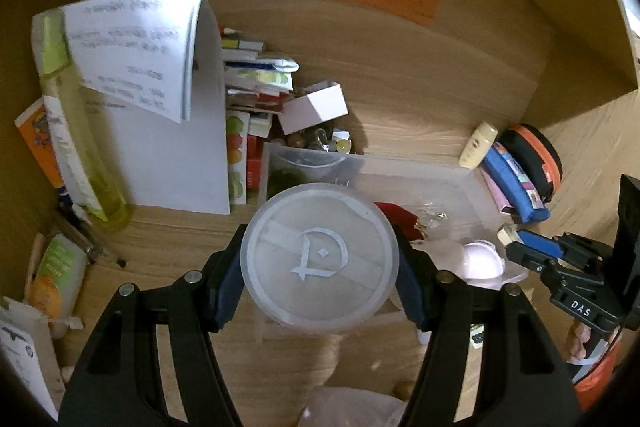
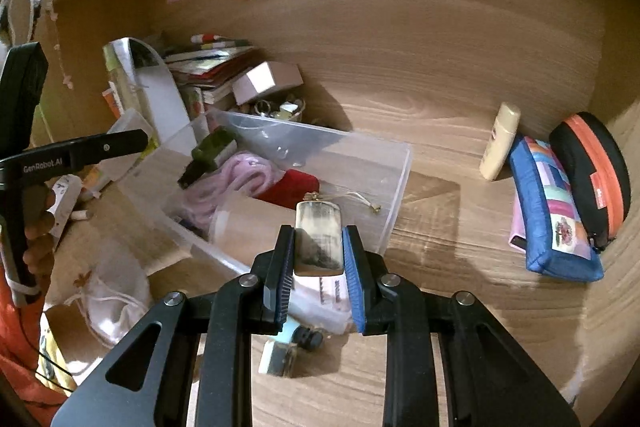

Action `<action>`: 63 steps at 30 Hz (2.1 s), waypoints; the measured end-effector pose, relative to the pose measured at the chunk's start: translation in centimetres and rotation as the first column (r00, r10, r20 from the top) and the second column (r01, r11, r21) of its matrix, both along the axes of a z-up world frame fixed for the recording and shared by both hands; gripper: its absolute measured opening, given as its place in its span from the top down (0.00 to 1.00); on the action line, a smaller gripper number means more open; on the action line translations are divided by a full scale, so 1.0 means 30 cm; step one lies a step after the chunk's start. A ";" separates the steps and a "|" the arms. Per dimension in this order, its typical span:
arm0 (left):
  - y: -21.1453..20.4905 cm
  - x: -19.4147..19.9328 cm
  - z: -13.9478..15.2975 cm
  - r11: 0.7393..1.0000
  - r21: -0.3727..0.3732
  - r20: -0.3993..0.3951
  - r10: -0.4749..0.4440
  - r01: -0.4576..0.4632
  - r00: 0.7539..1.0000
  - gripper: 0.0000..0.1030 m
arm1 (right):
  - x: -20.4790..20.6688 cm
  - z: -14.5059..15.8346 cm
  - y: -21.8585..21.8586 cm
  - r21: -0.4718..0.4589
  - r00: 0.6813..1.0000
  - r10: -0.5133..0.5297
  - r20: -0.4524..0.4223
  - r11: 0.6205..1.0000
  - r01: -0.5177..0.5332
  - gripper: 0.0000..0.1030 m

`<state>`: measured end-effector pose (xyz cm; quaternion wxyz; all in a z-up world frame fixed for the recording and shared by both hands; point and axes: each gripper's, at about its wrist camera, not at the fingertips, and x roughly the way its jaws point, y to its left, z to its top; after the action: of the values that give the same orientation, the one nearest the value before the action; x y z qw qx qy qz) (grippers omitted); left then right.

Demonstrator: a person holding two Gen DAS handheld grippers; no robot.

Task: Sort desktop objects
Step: 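Carry the white container with the left gripper while the right carries the bottle over the clear box, then lower the white container and small bottle into the clear box and open both grippers, then grasp the beige shell with the left gripper while the right grasps a small dark-capped item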

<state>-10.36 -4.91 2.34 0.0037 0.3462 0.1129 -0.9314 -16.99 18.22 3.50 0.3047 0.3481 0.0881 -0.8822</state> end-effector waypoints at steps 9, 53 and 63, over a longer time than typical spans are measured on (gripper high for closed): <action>0.040 -0.081 -0.073 0.999 -0.016 0.041 -0.043 0.044 0.998 0.37 | -0.054 -0.034 -0.068 0.075 0.999 0.028 0.019 0.997 -0.029 0.79; 0.220 0.074 0.004 0.983 -0.099 -0.010 -0.154 0.153 0.988 0.20 | 0.116 -0.026 0.062 0.073 0.999 -0.039 -0.031 0.996 0.041 0.41; 0.306 0.144 -0.071 0.971 -0.112 0.042 -0.206 0.209 0.978 0.14 | 0.165 -0.126 0.059 0.097 1.000 -0.026 0.018 0.995 0.024 0.42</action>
<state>-6.04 4.28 0.19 -0.0717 0.3691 0.0217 -0.9264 -12.04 19.99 -0.28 0.2773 0.3721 0.1235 -0.8772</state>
